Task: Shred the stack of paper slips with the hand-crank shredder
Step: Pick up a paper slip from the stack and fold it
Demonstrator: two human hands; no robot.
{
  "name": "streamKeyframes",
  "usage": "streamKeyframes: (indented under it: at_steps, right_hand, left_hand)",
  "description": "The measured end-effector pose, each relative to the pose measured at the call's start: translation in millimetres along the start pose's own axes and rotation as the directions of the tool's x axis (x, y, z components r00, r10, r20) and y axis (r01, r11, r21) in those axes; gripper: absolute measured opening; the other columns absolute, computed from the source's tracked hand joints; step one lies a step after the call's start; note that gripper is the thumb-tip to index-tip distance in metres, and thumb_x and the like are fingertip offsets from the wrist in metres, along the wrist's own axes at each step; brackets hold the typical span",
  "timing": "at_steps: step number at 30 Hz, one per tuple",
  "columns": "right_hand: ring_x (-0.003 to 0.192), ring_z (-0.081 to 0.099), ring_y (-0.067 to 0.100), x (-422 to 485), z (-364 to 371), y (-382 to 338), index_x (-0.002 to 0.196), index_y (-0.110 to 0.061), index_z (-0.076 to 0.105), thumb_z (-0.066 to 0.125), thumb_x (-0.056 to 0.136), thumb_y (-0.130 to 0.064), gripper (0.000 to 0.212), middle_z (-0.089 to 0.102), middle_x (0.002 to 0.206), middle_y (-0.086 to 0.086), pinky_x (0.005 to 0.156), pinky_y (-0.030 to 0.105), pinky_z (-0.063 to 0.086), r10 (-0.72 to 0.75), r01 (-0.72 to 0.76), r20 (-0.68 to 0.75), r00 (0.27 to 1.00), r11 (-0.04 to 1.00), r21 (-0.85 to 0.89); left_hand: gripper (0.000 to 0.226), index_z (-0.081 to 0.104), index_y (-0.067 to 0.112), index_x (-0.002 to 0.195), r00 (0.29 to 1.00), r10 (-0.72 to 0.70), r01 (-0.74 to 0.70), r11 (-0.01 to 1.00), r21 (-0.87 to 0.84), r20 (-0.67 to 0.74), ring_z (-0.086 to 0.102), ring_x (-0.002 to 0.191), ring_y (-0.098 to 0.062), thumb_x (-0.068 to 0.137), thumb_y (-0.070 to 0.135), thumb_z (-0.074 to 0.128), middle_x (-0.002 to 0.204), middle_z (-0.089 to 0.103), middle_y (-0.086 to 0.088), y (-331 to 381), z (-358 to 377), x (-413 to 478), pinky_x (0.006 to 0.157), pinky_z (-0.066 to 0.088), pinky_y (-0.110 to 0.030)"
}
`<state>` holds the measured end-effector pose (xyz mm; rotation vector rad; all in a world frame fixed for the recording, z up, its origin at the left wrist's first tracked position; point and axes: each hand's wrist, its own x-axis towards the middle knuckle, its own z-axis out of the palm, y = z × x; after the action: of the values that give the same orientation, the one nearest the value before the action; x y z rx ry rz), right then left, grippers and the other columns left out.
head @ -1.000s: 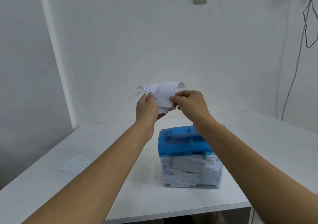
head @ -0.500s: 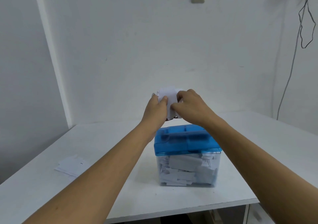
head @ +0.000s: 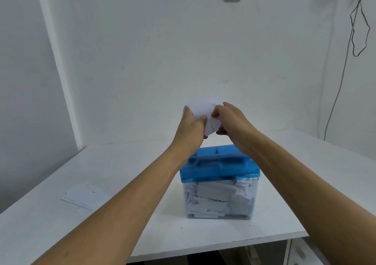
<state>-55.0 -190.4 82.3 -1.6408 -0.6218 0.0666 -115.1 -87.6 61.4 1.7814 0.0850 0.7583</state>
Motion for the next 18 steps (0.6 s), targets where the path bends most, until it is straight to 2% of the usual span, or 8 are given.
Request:
streamKeyframes:
  at_steps: [3, 5, 7, 9, 14, 16, 18]
  right_hand:
    - [0.085, 0.066, 0.025, 1, -13, 5, 0.092, -0.007, 0.067, 0.057, 0.090, -0.009, 0.011, 0.069, 0.090, 0.008, 0.082, 0.036, 0.056, -0.057, 0.060, 0.028, 0.998, 0.992, -0.112]
    - [0.092, 0.070, 0.026, -2, -19, 11, 0.094, -0.010, 0.070, 0.066, 0.089, -0.011, 0.007, 0.073, 0.096, 0.009, 0.089, 0.039, 0.059, -0.068, 0.084, 0.077, 0.995, 0.969, -0.234]
    - [0.090, 0.069, 0.023, -4, -21, 17, 0.091, -0.014, 0.071, 0.073, 0.088, -0.017, 0.005, 0.073, 0.094, 0.006, 0.086, 0.037, 0.059, -0.079, 0.114, 0.107, 0.991, 0.921, -0.373]
    - [0.085, 0.069, 0.022, -6, -19, 25, 0.092, -0.013, 0.072, 0.074, 0.088, -0.024, 0.012, 0.073, 0.091, 0.005, 0.081, 0.035, 0.059, -0.084, 0.145, 0.148, 0.985, 0.868, -0.474]
    - [0.084, 0.067, 0.021, -13, -21, 41, 0.099, -0.015, 0.068, 0.069, 0.091, -0.030, 0.017, 0.071, 0.090, 0.003, 0.077, 0.037, 0.057, -0.098, 0.182, 0.190, 0.977, 0.849, -0.497]
    - [0.082, 0.065, 0.018, -14, -22, 43, 0.103, -0.016, 0.065, 0.068, 0.092, -0.030, 0.018, 0.069, 0.090, 0.001, 0.071, 0.030, 0.055, -0.115, 0.201, 0.198, 0.974, 0.843, -0.498]
    - [0.082, 0.065, 0.017, -15, -21, 47, 0.105, -0.016, 0.063, 0.068, 0.092, -0.032, 0.021, 0.068, 0.091, 0.000, 0.073, 0.030, 0.056, -0.109, 0.200, 0.203, 0.973, 0.835, -0.513]
  left_hand:
    - [0.029, 0.048, 0.022, 0.134, 0.999, 0.026, -0.030, 0.988, 0.151, 0.025, 0.059, 0.102, -0.012, 0.105, 0.015, 0.047, 0.112, 0.060, 0.011, 0, -10, 2, 0.076, 0.050, -0.017]
    - [0.033, 0.050, 0.021, 0.138, 0.997, 0.031, -0.049, 0.955, 0.293, 0.066, 0.059, 0.102, -0.012, 0.105, 0.019, 0.051, 0.118, 0.060, 0.007, -3, -20, 0, 0.073, 0.045, -0.012]
    - [0.030, 0.055, 0.020, 0.132, 0.995, 0.024, -0.059, 0.927, 0.371, 0.099, 0.062, 0.101, -0.011, 0.102, 0.021, 0.056, 0.121, 0.064, 0.005, -11, -30, -4, 0.077, 0.050, -0.017]
    - [0.031, 0.057, 0.019, 0.132, 0.992, -0.012, -0.039, 0.920, 0.389, 0.129, 0.064, 0.105, -0.014, 0.101, 0.021, 0.060, 0.123, 0.067, 0.003, -21, -34, -8, 0.086, 0.053, -0.024]
    - [0.034, 0.050, 0.021, 0.136, 0.977, -0.083, -0.017, 0.885, 0.466, 0.195, 0.058, 0.111, -0.015, 0.103, 0.029, 0.054, 0.127, 0.060, 0.005, -41, -30, -22, 0.093, 0.052, -0.030]
    - [0.028, 0.047, 0.021, 0.132, 0.974, -0.086, -0.024, 0.882, 0.471, 0.210, 0.056, 0.107, -0.012, 0.106, 0.029, 0.046, 0.125, 0.057, 0.004, -47, -28, -26, 0.086, 0.050, -0.026]
    - [0.022, 0.043, 0.021, 0.128, 0.973, -0.107, 0.011, 0.907, 0.422, 0.205, 0.054, 0.102, -0.010, 0.108, 0.028, 0.038, 0.122, 0.054, 0.002, -53, -24, -32, 0.077, 0.048, -0.020]
